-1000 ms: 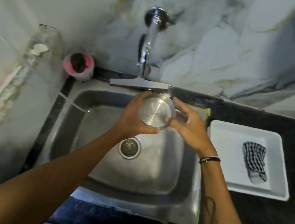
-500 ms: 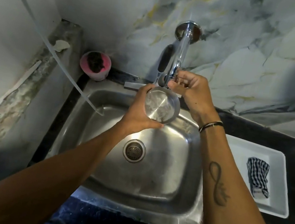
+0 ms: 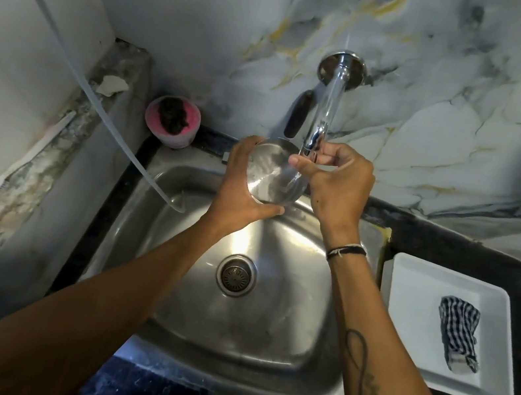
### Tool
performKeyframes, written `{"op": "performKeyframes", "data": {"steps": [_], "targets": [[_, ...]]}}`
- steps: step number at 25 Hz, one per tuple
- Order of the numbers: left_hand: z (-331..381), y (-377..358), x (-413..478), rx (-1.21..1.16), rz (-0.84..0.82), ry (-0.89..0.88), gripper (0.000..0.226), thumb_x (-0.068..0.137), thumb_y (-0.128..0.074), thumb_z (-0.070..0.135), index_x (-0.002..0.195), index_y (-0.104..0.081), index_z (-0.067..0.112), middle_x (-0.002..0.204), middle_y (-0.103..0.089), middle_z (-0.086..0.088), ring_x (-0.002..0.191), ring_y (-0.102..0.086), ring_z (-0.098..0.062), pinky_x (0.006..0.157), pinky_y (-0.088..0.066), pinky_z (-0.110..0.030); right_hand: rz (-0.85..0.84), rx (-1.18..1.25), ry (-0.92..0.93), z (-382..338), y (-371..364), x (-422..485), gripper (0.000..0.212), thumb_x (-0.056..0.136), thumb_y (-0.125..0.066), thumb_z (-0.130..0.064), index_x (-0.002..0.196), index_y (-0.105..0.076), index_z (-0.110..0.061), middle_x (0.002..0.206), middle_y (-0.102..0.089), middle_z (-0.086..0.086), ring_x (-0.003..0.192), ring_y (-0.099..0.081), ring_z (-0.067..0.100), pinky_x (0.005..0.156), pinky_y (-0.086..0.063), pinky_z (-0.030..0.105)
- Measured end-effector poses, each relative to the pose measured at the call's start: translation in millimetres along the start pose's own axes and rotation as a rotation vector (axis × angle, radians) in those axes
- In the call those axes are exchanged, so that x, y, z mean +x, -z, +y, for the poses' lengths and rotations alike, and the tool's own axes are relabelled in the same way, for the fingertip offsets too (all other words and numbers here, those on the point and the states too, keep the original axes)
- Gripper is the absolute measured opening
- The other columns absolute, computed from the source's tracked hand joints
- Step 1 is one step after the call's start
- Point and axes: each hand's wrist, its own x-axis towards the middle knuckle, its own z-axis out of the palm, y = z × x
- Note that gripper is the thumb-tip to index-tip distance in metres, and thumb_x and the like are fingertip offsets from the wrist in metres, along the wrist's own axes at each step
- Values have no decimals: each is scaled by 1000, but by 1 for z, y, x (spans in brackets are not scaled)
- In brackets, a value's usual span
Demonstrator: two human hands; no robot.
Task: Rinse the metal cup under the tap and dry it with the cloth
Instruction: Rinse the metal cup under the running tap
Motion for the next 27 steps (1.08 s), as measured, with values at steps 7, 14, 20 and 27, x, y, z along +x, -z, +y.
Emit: {"op": "performKeyframes", "data": {"steps": [7,14,20,27], "targets": [[8,-25,4,-187,-221,272,127,53,-109,13,160,-42,21,163,-47,-6,149,-50,-21,121,-46,-37,-137,-89,105,-4,19,12,22,77,-95,-25,76,-76,-16,71,-74,1,62,-64,2,67,-57,16],[-25,0,-24,-104,-78,172,124,52,-105,15,159,-42,12,159,-43,-13,147,-49,-23,122,-45,-28,-42,-134,115,1,11,4,24,78,-95,-29,79,-74,-17,77,-76,-3,74,-71,5,67,-51,4],[-9,-34,-7,-124,-246,189,129,53,-107,24,162,-39,26,160,-42,0,148,-48,-20,114,-44,-22,-92,-123,109,0,15,6,26,77,-95,-27,80,-73,-15,75,-72,-4,69,-65,4,68,-56,13],[-30,-4,-18,-103,-209,145,128,48,-103,38,160,-43,24,159,-43,-3,147,-48,-18,116,-41,-16,-47,-170,124,3,11,4,29,78,-95,-26,77,-70,-12,79,-76,0,62,-61,-12,66,-49,1]]}}
